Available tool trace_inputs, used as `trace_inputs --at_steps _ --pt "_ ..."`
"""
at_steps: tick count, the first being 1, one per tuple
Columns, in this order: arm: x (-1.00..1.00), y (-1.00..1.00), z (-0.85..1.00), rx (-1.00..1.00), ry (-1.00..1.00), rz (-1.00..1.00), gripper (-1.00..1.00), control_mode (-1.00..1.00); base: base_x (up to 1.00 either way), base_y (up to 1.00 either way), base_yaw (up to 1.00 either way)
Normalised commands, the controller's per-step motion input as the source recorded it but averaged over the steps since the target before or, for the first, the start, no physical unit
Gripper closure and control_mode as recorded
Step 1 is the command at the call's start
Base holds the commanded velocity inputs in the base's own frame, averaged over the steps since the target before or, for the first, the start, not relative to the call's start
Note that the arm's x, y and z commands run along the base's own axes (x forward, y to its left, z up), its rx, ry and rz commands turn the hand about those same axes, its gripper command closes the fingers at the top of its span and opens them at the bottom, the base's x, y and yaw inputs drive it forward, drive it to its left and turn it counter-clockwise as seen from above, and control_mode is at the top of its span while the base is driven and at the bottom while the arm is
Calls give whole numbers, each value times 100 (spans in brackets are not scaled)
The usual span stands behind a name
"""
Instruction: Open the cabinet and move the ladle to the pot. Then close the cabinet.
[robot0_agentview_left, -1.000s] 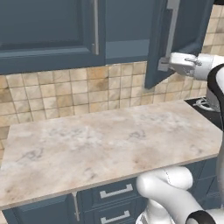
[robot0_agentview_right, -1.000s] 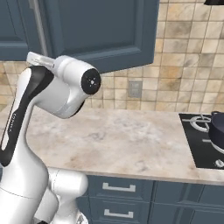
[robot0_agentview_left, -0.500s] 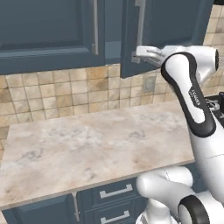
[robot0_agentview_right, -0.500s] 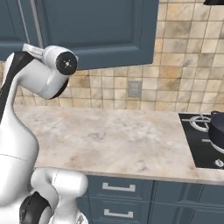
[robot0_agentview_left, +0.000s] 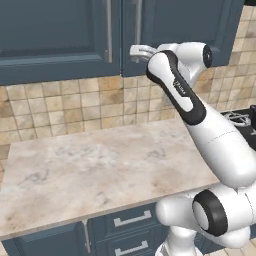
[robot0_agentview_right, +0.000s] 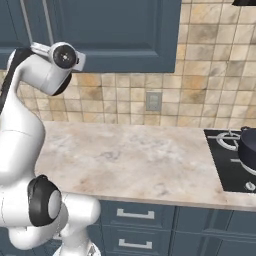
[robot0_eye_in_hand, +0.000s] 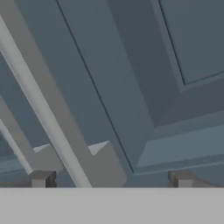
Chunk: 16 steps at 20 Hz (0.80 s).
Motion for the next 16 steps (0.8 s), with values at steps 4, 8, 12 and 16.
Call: trace_inputs --at_steps 4,8,12,16 --pt "83 23 0 -5 5 -5 -100 -100 0 0 0" --pt "85 19 0 -5 5 -5 -100 -100 0 0 0" --pt "75 14 0 -5 5 -4 -100 -100 0 0 0" --pt "59 8 0 -4 4 -2 -100 -100 0 0 0"
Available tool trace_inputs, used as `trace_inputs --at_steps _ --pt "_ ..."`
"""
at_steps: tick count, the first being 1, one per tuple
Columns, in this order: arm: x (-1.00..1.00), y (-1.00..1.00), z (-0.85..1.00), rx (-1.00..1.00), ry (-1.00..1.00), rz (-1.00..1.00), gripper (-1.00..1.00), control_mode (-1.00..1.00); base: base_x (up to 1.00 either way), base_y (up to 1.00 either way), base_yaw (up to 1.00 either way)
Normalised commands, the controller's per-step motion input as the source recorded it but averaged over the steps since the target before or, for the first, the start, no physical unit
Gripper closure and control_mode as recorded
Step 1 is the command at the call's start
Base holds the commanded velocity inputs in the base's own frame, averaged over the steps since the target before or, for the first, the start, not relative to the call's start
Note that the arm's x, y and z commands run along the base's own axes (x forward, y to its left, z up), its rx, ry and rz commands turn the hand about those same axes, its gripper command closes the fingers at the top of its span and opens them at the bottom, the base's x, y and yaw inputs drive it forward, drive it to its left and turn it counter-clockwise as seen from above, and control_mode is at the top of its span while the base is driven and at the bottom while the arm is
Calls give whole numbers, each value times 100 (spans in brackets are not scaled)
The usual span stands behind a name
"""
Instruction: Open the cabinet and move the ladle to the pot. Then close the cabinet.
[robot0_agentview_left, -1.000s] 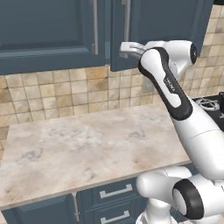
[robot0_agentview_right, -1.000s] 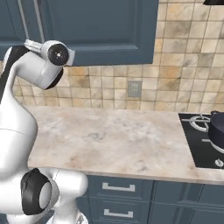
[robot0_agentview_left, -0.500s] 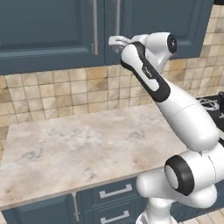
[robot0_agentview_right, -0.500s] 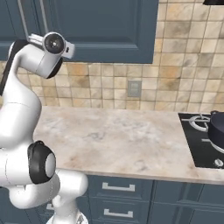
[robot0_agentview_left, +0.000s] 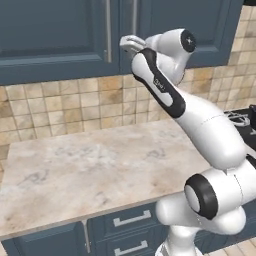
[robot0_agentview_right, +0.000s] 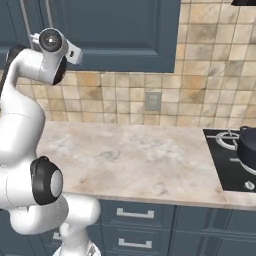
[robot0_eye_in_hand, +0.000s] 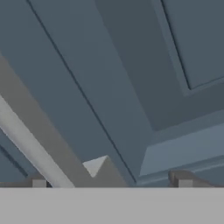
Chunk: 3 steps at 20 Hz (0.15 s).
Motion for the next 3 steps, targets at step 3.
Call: trace_inputs --at_steps 3 --pt "49 13 0 -4 3 -3 -100 -100 0 0 0"
